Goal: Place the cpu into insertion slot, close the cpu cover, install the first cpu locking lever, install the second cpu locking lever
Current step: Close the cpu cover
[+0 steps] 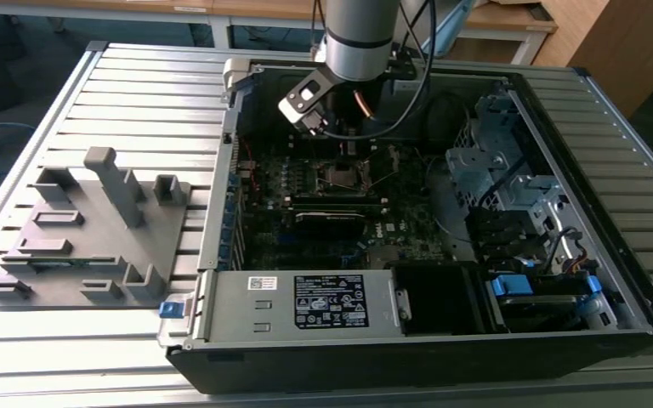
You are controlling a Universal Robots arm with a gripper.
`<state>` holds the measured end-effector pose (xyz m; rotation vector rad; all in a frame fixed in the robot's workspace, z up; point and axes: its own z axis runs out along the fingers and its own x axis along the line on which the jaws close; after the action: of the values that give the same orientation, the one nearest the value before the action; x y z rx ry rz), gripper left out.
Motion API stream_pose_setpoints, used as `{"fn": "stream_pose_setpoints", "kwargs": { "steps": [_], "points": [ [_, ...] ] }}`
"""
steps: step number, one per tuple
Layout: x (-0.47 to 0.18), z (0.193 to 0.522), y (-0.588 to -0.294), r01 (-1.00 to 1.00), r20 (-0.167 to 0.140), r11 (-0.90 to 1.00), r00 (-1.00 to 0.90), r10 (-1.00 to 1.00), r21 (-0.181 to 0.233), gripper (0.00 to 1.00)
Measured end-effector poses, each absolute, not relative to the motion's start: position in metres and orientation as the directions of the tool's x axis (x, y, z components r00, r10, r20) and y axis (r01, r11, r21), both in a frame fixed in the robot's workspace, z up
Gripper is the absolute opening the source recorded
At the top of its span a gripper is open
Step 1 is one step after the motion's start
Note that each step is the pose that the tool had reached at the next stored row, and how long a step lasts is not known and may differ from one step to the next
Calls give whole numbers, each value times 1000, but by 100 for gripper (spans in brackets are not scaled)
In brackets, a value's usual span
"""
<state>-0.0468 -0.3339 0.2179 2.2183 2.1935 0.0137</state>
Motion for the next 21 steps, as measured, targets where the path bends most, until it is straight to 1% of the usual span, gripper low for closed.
{"fn": "stream_pose_setpoints", "kwargs": {
  "steps": [21],
  "points": [
    [-47,224,-334,1000,-9,-11,11,1000,22,10]
  ]
}}
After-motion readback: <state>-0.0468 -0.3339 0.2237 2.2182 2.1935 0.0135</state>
